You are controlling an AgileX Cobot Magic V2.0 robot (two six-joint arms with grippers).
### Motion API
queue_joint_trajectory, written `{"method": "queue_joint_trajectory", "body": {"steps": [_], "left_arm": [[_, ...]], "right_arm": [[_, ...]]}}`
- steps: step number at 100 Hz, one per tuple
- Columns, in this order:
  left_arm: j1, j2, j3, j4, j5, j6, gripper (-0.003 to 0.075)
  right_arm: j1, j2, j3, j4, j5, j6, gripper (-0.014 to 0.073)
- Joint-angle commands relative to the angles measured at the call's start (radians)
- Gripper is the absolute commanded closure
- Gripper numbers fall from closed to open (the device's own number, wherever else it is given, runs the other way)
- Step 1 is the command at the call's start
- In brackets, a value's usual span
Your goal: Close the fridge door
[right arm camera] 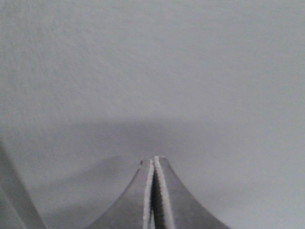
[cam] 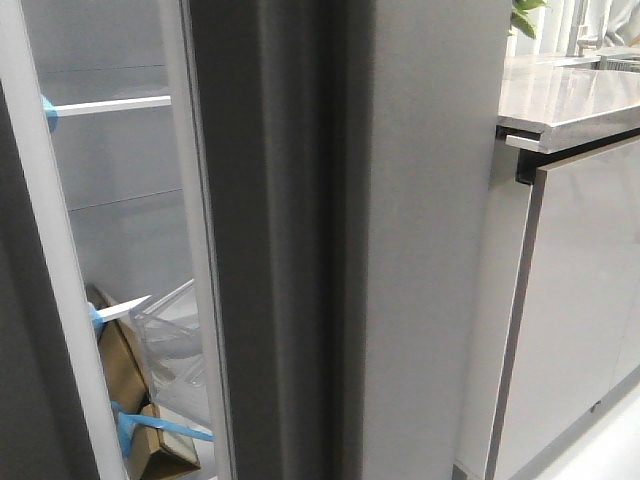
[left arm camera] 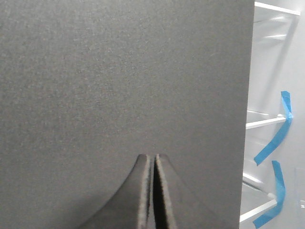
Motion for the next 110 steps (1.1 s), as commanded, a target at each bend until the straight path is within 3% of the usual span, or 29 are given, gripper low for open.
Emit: {"method": "queue_joint_trajectory", "body": {"steps": [1,57,110], "left_arm": [[-0.001,-0.01,0.035,-0.004,-0.073,-0.004,0.074],[-0.001,-0.01,0.035,-0.004,-0.073,-0.004,0.074],[-0.001,-0.01,0.035,-0.004,-0.073,-0.004,0.074]], "right_arm": [[0.033,0.038,-0.081,0.008,-0.065,-0.031,0.0638],[0.16,0.209,-0.114,0.008,-0.217,-0.067,0.0638],[0.164,0.626,-0.434,-0.006,-0.301,-0.108,0.0638]]}}
